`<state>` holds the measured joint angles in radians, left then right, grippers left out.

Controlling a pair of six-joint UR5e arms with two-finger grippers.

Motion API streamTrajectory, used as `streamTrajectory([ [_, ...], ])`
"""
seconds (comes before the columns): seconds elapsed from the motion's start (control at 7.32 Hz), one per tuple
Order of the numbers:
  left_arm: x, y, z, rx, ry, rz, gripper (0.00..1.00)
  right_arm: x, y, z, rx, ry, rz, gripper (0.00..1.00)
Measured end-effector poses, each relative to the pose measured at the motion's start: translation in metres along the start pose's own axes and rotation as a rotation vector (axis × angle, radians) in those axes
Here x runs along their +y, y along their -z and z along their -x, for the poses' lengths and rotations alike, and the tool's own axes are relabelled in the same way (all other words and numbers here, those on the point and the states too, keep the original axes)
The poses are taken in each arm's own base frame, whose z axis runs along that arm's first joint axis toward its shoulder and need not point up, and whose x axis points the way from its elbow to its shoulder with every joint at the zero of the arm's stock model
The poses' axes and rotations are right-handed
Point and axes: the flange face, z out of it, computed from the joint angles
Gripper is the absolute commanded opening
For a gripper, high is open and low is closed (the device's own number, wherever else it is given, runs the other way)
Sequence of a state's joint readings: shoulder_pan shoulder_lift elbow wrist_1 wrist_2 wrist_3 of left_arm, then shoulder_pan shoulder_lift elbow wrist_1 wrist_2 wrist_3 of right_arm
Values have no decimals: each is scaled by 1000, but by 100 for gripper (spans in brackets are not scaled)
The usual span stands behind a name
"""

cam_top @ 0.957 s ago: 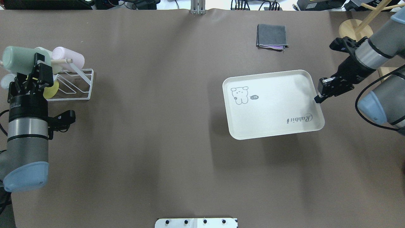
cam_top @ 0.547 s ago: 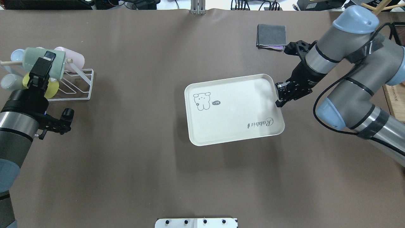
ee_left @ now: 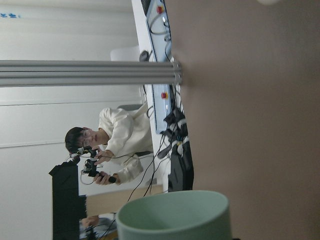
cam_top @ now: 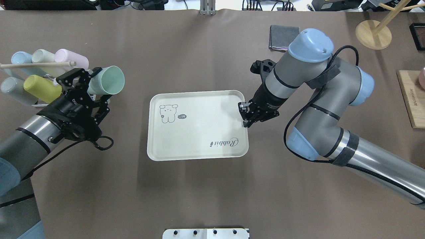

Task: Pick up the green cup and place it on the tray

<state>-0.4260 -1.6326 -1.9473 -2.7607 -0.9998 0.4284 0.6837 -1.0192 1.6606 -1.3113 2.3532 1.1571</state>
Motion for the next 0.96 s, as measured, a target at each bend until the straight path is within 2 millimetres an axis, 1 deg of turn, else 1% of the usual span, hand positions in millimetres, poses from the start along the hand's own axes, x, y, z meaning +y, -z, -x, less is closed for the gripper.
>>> streamTrajectory([
  [0.14,-10,-8,-12,45,167,-67,15,6,-22,15,-12,-22,-2,0],
  [0.27,-19,-15,-25,84,305,-124,14,10,-46,23,-8,-31,-5,0],
  [0.41,-29,-21,-35,118,421,-170,14,13,-66,26,5,-35,-11,0],
  [0.55,-39,-26,-40,142,500,-208,12,13,-79,27,17,-36,-18,90],
  [0.68,-48,-29,-40,151,555,-241,13,12,-88,27,26,-37,-21,100],
  [0.82,-53,-33,-44,158,605,-267,12,11,-91,26,32,-39,-27,100],
  [0.96,-51,-44,-57,177,660,-300,12,10,-92,25,35,-40,-34,100],
])
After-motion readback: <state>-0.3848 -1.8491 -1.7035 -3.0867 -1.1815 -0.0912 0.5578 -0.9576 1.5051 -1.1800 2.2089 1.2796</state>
